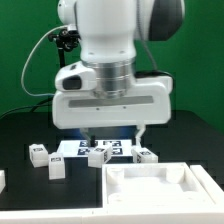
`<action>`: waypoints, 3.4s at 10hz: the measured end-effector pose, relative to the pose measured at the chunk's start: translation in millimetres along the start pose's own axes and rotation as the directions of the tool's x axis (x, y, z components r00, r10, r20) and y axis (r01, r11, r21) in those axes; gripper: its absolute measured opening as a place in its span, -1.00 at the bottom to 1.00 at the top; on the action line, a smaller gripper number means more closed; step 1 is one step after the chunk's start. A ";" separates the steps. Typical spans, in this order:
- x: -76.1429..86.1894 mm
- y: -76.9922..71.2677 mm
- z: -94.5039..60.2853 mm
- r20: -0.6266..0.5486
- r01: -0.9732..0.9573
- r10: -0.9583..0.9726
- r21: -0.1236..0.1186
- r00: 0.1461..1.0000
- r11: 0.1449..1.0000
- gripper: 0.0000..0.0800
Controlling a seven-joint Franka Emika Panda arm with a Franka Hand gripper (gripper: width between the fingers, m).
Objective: Assemble one leg
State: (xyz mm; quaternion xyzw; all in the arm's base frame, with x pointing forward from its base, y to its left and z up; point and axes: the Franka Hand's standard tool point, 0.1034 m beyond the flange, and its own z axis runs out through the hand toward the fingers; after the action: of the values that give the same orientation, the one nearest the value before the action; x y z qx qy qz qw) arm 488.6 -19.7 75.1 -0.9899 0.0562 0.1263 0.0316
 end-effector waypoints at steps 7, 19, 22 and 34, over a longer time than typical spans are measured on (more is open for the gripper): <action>-38.8 15.8 22.7 0.577 -0.072 0.059 0.000 0.815 0.997 0.62; -51.2 26.3 77.2 0.685 -0.118 0.125 -0.057 0.718 0.991 0.62; -51.3 26.4 77.6 0.685 -0.117 0.124 -0.057 0.718 0.991 -0.04; 31.9 -58.1 -39.1 0.135 -0.037 0.032 0.034 0.990 0.999 -0.29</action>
Offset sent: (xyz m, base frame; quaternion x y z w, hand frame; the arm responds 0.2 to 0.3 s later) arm 0.0000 0.0000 0.0000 0.0000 -0.1296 0.0000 0.9916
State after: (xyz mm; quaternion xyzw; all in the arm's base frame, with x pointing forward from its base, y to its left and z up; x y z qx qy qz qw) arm 535.9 31.6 107.6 -0.9773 0.0735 0.1921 0.0513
